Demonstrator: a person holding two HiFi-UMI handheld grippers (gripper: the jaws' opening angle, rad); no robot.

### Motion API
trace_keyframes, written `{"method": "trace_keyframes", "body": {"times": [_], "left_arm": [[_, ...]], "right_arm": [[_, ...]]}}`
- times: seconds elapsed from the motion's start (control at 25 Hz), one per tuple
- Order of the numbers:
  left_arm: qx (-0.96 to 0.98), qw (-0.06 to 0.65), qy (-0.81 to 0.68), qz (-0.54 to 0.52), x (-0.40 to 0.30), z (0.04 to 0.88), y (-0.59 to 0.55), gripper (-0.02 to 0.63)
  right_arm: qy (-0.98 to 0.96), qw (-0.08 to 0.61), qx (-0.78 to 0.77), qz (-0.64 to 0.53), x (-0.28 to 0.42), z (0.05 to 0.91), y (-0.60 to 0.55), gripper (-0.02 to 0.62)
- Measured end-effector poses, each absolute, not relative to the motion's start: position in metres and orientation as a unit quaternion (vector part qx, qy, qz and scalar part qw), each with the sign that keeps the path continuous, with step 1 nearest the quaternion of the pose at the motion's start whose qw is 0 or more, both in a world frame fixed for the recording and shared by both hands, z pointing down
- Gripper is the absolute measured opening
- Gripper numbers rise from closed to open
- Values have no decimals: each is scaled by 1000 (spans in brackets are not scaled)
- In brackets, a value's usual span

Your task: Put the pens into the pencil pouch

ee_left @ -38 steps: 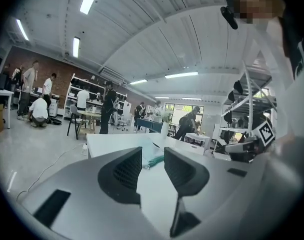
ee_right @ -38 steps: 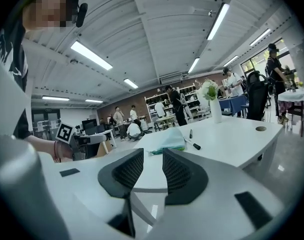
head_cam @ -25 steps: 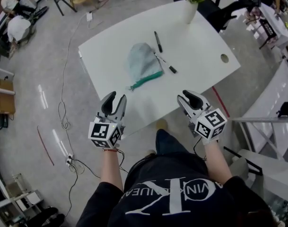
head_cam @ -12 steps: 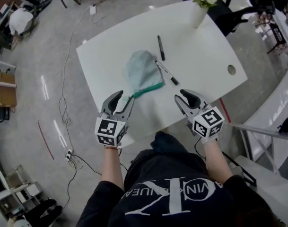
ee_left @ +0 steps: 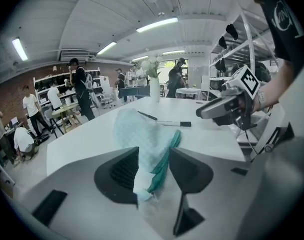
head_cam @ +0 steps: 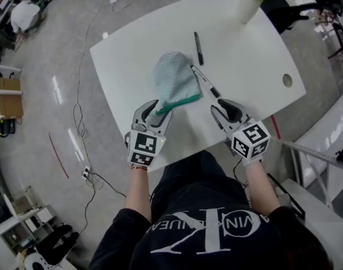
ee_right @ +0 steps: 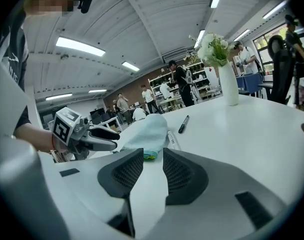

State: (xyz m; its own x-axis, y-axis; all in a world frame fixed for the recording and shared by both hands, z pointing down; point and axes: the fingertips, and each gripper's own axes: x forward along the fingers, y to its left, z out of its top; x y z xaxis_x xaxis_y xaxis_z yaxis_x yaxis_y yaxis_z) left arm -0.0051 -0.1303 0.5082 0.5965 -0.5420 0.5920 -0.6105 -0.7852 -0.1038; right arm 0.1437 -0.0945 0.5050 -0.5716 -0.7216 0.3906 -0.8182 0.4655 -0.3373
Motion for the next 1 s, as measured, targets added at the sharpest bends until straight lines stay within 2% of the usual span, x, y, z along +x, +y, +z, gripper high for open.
{"method": "trace_keyframes", "body": {"times": [0.16, 0.36, 0.48, 0.56, 0.68, 0.84, 1.0], "left_arm": [[893, 41, -301, 333, 1, 517, -138, 204], [878, -37, -250, 407, 9, 533, -138, 221], [877, -56, -232, 416, 14, 535, -141, 149], [877, -59, -223, 422, 17, 538, -143, 136], [877, -56, -216, 425, 20, 539, -145, 71], [883, -21, -228, 410, 19, 537, -146, 29], [890, 35, -257, 374, 15, 531, -149, 15]], "right_arm": [[-845, 97, 458, 257, 144, 511, -97, 123], [-836, 97, 472, 261, 145, 513, -102, 123], [-834, 102, 477, 258, 144, 511, -102, 123], [-833, 104, 480, 256, 146, 510, -100, 123], [-829, 106, 486, 257, 148, 510, -98, 123], [-825, 111, 490, 258, 150, 513, -96, 123], [-817, 128, 503, 250, 155, 519, -98, 123]]}}
